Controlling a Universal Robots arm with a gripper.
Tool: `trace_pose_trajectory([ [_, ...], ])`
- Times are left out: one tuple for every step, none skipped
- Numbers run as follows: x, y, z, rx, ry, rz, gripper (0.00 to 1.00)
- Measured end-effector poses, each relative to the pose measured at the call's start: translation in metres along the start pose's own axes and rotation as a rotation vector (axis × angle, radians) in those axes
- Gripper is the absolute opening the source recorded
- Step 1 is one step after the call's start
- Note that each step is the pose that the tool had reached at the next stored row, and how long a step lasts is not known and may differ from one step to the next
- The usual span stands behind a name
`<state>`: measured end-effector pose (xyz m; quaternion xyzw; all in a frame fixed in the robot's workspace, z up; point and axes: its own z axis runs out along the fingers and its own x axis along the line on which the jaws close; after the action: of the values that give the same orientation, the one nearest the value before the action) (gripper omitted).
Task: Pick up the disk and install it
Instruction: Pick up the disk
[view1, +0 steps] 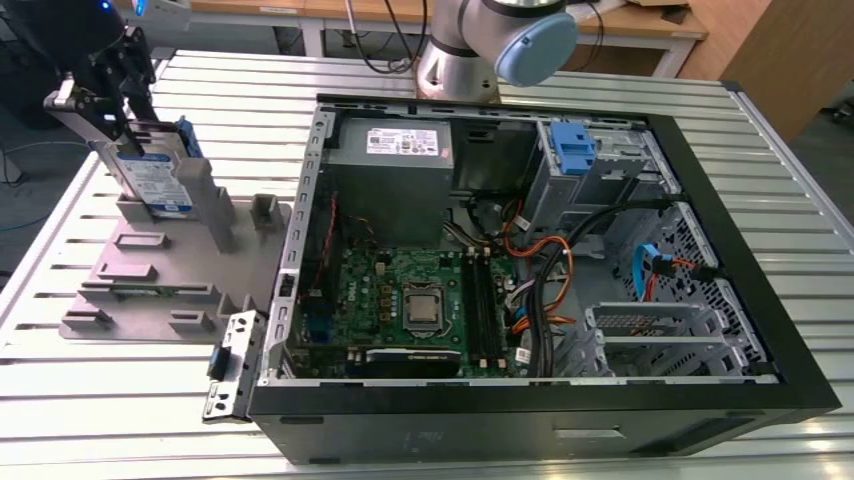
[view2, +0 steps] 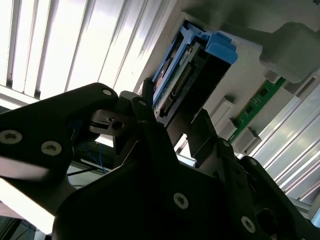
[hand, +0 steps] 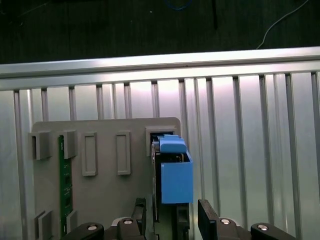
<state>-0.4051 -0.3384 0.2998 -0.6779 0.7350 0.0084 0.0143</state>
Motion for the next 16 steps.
trace_pose_trajectory([
  [0.0, 0.0, 0.0, 0.0, 0.0, 0.0, 0.53],
  [0.0, -0.0001, 0.0, -0.0001, 0.0, 0.0, 0.53],
  [0.0, -0.0001, 0.0, -0.0001, 0.0, 0.0, 0.53],
  [0.0, -0.0001, 0.0001, 0.0, 0.0, 0.0, 0.53],
  [0.0, -0.0002, 0.0001, 0.0, 0.0001, 0.0, 0.53],
  [-0.0001, -0.0003, 0.0001, 0.0, 0.0, 0.0, 0.53],
  [-0.0006, -0.0005, 0.0001, -0.0001, 0.0001, 0.0, 0.53],
  [-0.0009, -0.0006, 0.0001, 0.0, 0.0, 0.0, 0.53],
  [-0.0009, -0.0005, 0.0001, -0.0001, 0.0, 0.0, 0.53],
  [-0.0009, -0.0005, 0.0001, -0.0001, 0.0, 0.0, 0.53],
  [-0.0009, -0.0005, 0.0001, -0.0001, 0.0, 0.0, 0.53],
  [-0.0009, -0.0005, 0.0002, -0.0001, 0.0, 0.0, 0.53],
  [-0.0006, -0.0005, 0.0002, 0.0, 0.0, 0.0, 0.53],
  [0.0, -0.0007, 0.0003, 0.0, -0.0001, 0.0, 0.53],
  [0.0003, -0.001, 0.0002, 0.0, -0.0001, 0.0, 0.53],
  [0.0003, -0.001, 0.0002, 0.0001, -0.0001, 0.0, 0.53],
])
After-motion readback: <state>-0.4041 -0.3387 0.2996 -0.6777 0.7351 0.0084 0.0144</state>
